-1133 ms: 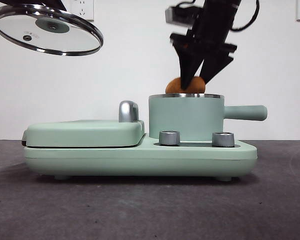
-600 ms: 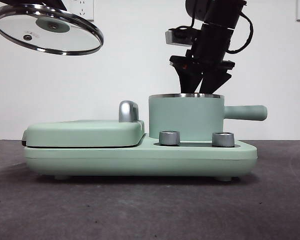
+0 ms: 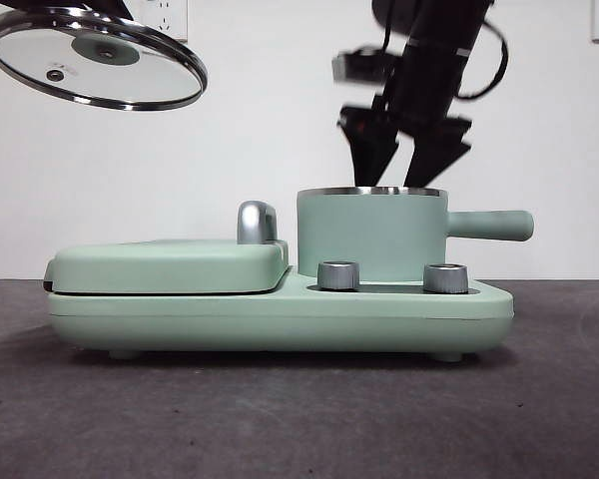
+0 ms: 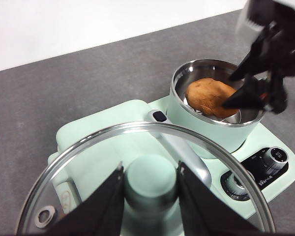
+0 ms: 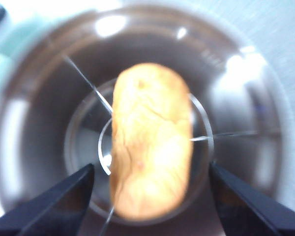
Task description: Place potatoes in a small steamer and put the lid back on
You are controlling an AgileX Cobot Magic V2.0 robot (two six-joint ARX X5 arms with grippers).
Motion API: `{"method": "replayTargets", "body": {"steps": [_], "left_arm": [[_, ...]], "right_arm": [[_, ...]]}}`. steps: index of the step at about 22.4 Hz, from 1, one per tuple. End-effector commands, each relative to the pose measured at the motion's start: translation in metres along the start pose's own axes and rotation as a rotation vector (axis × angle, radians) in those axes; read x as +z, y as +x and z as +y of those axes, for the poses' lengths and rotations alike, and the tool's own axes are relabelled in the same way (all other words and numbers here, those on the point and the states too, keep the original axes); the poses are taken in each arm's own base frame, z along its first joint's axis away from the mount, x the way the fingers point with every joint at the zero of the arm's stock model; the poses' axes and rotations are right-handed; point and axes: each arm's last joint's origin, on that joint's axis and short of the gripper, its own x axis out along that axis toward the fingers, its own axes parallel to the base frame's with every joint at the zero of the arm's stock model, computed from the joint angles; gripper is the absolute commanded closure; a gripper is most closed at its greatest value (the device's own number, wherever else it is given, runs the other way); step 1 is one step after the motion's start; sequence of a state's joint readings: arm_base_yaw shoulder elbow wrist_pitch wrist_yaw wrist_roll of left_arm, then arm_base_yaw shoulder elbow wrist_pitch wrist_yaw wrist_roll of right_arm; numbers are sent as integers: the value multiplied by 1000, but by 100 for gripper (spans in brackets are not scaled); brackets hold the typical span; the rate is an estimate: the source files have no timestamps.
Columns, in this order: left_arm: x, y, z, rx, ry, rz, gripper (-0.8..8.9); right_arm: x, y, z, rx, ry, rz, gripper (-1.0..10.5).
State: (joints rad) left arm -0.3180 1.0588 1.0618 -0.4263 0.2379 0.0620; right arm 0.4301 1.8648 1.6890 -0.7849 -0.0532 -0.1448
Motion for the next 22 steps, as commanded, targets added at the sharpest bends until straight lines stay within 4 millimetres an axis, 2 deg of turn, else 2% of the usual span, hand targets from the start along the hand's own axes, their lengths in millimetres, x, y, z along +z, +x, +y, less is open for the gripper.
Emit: {"method": "replayTargets", "body": {"steps": [1,4,8,12,16,22], "left_arm": [[8,-3,-1,-1,8,-44,804],[8,-2,-1,-2,10,-49,804],[12,-3,-2,-4,19,-85,804],[15,1,-9,-38,40,-114,804],[16,9,-17,-72,54,-119,804],[20,32,-27,-124,70,-162,804]], "right_arm": [[9,-39,2,-5,25,-99,576],[-2,-83,7,22,24,-163,577],[-50,-117,16,37,81,-306,581],[-102,-142,26,54,94,-414,581],[-129,-158,31,52,97,-459,581],[-160,-177,36,48,94,-479,581]]}}
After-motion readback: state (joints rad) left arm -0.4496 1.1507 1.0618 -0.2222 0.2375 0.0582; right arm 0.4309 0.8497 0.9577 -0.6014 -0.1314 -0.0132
